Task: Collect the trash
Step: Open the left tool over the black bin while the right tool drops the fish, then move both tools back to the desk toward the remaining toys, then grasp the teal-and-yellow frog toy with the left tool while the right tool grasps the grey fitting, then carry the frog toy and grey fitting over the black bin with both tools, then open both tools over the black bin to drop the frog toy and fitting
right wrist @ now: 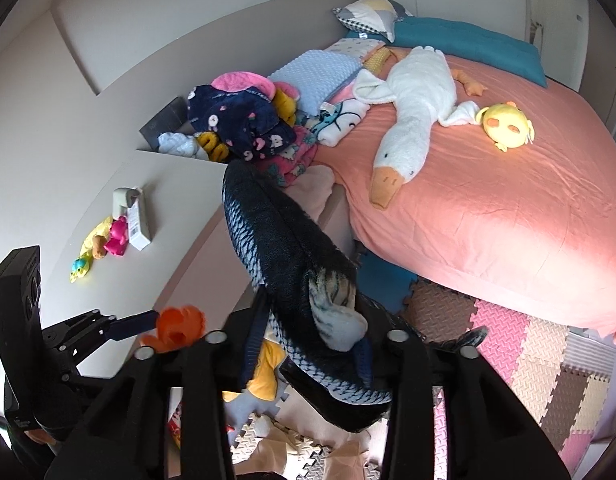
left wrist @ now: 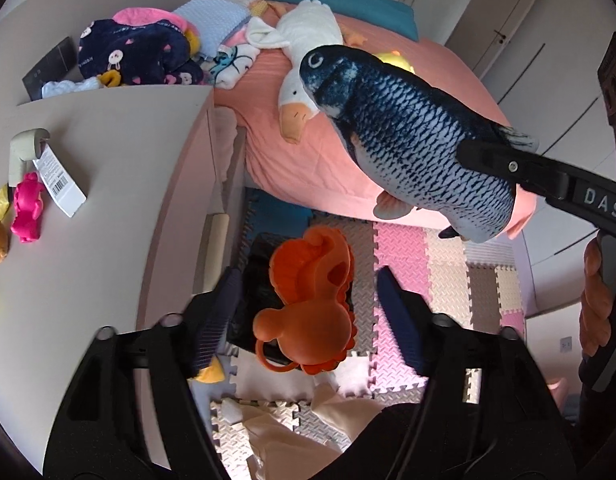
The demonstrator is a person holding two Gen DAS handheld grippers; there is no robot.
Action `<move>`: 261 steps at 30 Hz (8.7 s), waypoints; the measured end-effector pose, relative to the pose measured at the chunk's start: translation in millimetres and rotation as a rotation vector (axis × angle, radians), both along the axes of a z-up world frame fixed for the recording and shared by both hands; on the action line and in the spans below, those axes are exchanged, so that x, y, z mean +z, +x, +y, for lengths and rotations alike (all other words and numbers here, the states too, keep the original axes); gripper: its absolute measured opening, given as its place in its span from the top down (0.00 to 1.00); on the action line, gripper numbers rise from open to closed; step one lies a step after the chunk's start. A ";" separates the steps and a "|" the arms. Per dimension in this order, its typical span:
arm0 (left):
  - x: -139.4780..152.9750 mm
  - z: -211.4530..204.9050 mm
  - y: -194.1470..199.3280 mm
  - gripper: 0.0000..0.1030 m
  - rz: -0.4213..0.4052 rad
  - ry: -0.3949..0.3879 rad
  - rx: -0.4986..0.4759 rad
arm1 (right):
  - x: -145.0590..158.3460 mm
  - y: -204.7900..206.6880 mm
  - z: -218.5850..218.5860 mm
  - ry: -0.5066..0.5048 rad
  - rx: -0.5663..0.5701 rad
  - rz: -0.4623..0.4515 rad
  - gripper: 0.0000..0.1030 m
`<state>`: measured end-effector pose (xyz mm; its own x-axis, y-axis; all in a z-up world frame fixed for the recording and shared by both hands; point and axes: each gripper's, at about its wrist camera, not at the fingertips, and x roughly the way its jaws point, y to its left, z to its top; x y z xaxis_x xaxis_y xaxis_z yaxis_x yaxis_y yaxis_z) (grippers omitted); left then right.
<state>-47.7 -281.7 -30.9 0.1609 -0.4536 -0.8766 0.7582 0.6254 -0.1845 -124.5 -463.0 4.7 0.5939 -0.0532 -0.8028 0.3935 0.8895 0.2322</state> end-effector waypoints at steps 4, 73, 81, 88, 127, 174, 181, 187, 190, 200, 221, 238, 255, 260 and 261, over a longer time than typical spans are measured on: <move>-5.8 0.4 0.3 0.07 -0.032 0.026 0.025 | 1.2 -7.2 -14.9 -0.019 -0.078 -0.021 0.32; 1.3 231.1 92.0 0.07 -0.053 0.039 0.485 | -2.2 154.7 168.0 0.022 0.328 -0.001 0.30; 0.7 254.3 113.7 0.07 -0.054 0.037 0.536 | -3.9 183.0 189.9 0.018 0.359 0.005 0.30; -1.6 270.6 136.3 0.07 -0.051 0.046 0.583 | -6.7 205.4 201.5 0.025 0.375 0.011 0.30; -39.7 292.0 218.0 0.30 -0.040 0.102 0.654 | -50.0 342.9 267.3 -0.134 0.548 0.108 0.30; 28.3 256.2 144.6 0.45 -0.166 -0.049 0.531 | 28.0 209.2 208.7 -0.088 0.410 -0.073 0.71; 30.3 232.4 128.5 0.45 -0.165 -0.060 0.490 | 29.9 183.1 189.1 -0.094 0.379 -0.073 0.71; 31.3 208.7 114.9 0.45 -0.164 -0.065 0.449 | 31.0 160.8 168.9 -0.095 0.353 -0.075 0.71; 32.4 194.8 107.9 0.45 -0.167 -0.064 0.423 | 31.2 151.0 157.3 -0.090 0.336 -0.076 0.71; 34.9 155.5 89.0 0.45 -0.167 -0.062 0.355 | 28.4 117.7 120.3 -0.083 0.276 -0.073 0.70; 32.5 66.9 48.0 0.45 -0.159 -0.041 0.177 | 19.8 53.0 45.4 -0.068 0.128 -0.060 0.69; 15.2 14.5 20.4 0.06 -0.148 0.036 0.062 | 7.4 15.0 -12.1 -0.082 -0.057 -0.021 0.27; 10.1 35.5 32.3 0.06 -0.118 0.041 0.118 | 3.8 22.4 -1.9 -0.068 -0.031 -0.009 0.26; 8.1 48.3 38.6 0.06 -0.110 0.046 0.140 | 1.4 31.9 7.9 -0.063 -0.013 -0.003 0.26; 8.0 50.7 40.4 0.06 -0.109 0.047 0.144 | 1.2 33.4 9.6 -0.062 -0.008 -0.002 0.26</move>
